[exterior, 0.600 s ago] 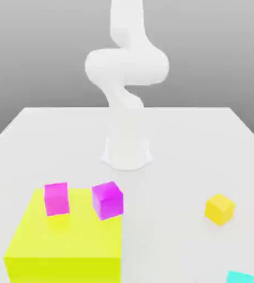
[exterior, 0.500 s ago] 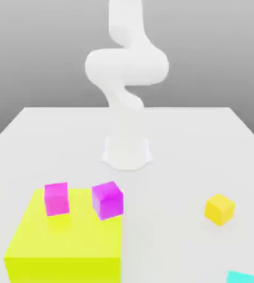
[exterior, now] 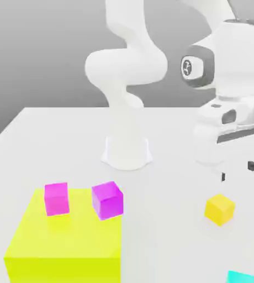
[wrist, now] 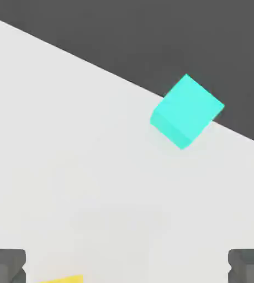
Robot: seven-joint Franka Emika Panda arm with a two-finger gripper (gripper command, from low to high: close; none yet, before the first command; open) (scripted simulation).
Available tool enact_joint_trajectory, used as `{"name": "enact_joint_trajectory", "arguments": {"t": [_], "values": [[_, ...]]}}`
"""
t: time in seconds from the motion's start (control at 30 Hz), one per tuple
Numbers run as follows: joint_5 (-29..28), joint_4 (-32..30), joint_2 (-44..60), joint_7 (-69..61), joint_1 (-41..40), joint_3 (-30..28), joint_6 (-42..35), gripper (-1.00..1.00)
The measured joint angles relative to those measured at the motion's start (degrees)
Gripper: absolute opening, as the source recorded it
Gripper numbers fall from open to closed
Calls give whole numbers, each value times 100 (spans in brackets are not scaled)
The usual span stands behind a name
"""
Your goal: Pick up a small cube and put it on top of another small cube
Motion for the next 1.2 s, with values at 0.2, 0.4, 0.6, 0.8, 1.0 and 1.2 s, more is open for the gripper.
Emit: {"name": "enact_joint_trajectory", "arguments": {"t": [0.2, 0.4, 0.6, 0.8, 1.0, 1.2], "values": [[-1085, -183, 1291, 833, 562, -423, 877, 0], [-1668, -38, 2013, 1278, 1150, -1142, 1450, -100], [-1546, -75, 1848, 1187, 1033, -996, 1322, -100], [-374, -286, 655, 282, 594, -460, 369, -100], [-146, -98, -489, -320, -410, -1220, -939, -100], [-251, 139, -1593, -731, -1424, -2208, -2282, -100]]}}
